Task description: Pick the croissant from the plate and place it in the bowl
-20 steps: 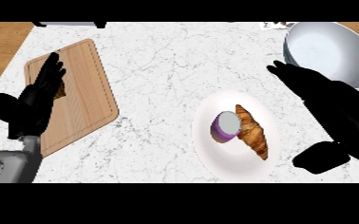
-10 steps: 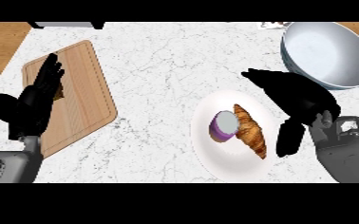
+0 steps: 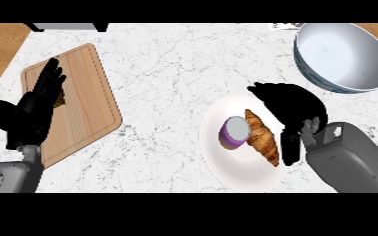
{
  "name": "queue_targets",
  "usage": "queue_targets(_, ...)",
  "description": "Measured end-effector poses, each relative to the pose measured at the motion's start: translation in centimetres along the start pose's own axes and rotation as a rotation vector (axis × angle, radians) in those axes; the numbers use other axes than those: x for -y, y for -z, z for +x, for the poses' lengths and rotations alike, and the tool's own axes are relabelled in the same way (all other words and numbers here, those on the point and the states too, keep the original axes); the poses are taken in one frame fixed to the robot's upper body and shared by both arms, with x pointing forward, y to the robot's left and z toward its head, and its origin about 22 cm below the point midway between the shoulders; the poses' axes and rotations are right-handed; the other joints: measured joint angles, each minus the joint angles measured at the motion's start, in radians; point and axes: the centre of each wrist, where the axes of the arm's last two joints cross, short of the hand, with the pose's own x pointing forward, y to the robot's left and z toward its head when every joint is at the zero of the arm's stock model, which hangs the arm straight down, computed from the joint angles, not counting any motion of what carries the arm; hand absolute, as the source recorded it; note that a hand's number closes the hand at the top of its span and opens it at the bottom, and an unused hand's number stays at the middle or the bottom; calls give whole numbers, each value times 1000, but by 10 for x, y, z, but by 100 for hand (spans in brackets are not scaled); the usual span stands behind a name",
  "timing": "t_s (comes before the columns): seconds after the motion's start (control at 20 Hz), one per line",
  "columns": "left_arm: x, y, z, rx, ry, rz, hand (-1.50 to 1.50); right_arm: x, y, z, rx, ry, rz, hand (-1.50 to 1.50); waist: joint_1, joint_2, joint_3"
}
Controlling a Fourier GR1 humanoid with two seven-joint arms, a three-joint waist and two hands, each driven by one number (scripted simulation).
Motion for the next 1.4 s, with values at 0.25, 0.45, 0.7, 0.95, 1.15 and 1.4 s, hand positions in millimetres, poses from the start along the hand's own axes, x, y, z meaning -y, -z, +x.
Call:
queue_targets(0.25, -5, 1, -3, 2, 0, 2, 0, -20, 4, 7, 0, -59, -82, -150, -2, 0, 0)
queue_targets(0.45, -5, 2, -3, 4, -2, 2, 0, -31, 10, 5, -4, -60, -84, -150, -4, 0, 0)
queue_targets(0.7, -2, 1, -1, 6, -4, 4, 0, -43, 22, 13, -15, -56, -40, -150, -3, 0, 0)
queue_targets(0.95, -3, 2, 3, 4, -4, 3, 0, -54, 29, 5, -29, -54, -28, -150, -4, 0, 0)
queue_targets(1.15, 4, -4, -2, 3, -2, 3, 0, -64, 31, 4, -30, -47, -36, -150, -4, -1, 0)
queue_targets(1.4, 6, -6, 2, 2, -4, 4, 0, -75, 50, 12, -44, -48, -49, -150, -3, 0, 0)
